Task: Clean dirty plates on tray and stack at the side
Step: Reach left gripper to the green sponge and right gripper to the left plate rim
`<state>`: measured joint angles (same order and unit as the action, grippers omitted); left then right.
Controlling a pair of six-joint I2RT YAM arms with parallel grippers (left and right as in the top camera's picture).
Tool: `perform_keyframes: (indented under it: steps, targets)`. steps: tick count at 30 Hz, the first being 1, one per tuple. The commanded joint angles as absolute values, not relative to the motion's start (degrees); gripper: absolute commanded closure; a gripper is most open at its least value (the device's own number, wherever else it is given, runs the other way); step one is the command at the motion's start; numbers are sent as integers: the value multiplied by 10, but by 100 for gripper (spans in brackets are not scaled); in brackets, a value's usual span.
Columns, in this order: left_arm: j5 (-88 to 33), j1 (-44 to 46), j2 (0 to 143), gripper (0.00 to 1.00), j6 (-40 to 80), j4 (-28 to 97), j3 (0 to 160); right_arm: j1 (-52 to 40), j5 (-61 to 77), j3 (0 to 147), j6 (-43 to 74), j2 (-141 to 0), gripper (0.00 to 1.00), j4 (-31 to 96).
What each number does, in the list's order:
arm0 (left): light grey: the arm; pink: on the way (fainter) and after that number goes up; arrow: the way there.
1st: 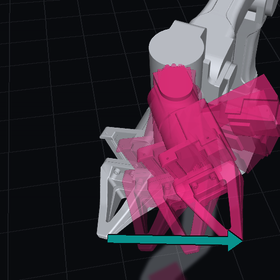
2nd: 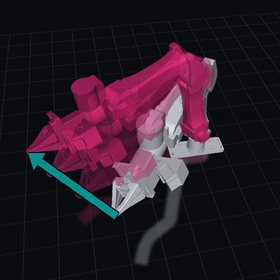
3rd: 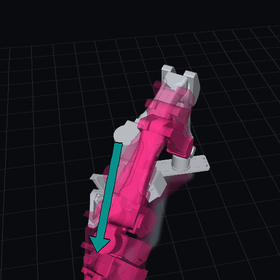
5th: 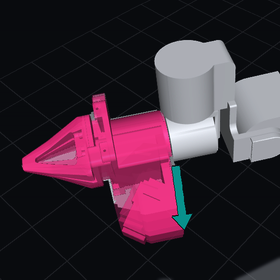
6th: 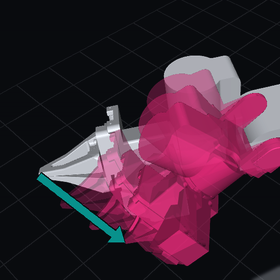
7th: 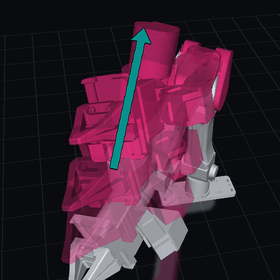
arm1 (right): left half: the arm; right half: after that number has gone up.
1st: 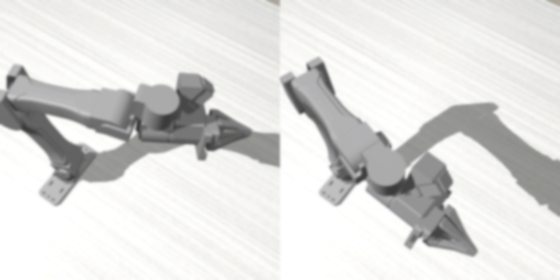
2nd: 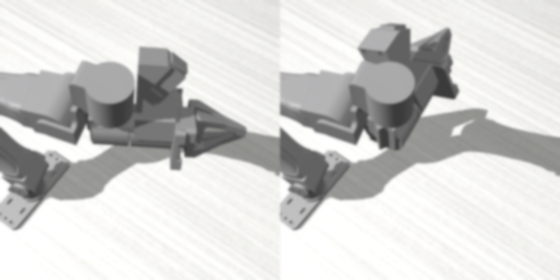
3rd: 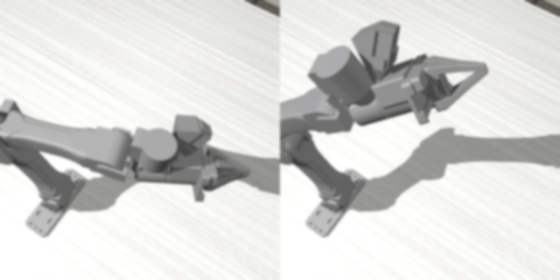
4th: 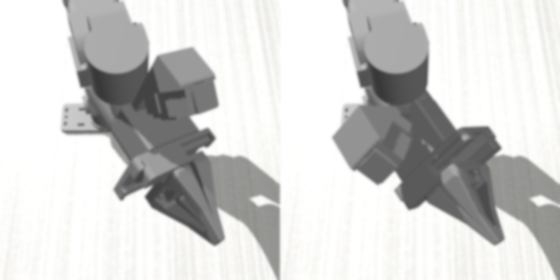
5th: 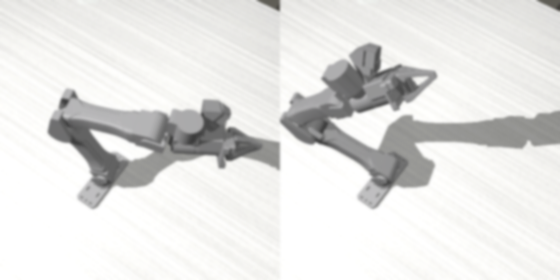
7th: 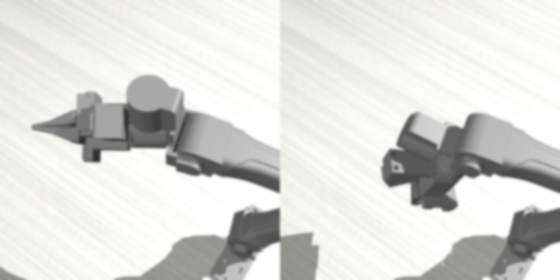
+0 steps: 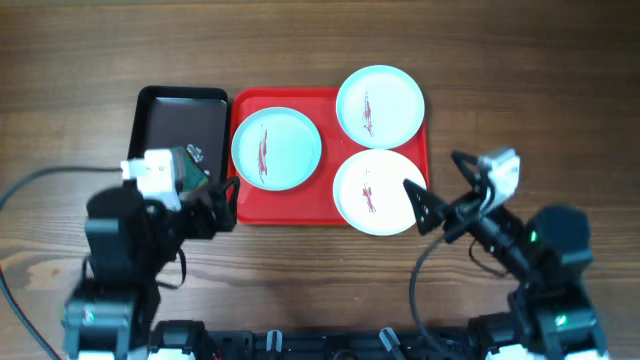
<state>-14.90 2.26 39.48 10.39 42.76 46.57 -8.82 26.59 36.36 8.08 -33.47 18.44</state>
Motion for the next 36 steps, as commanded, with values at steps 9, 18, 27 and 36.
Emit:
perform_keyframes:
  steps: [9, 18, 27, 36]
  targets:
    - [-154, 24, 623, 0, 124, 644, 695, -90, 297, 761, -2, -661, 0, 556]
    - [-176, 24, 717, 0, 126, 636, 705, -93, 364, 808, 43, -817, 0, 465]
    - [23, 15, 750, 2, 252, 612, 706, -188, 272, 808, 127, -956, 11, 345]
    - [87, 4, 863, 13, 305, 570, 706, -255, 196, 808, 187, -1067, 24, 248]
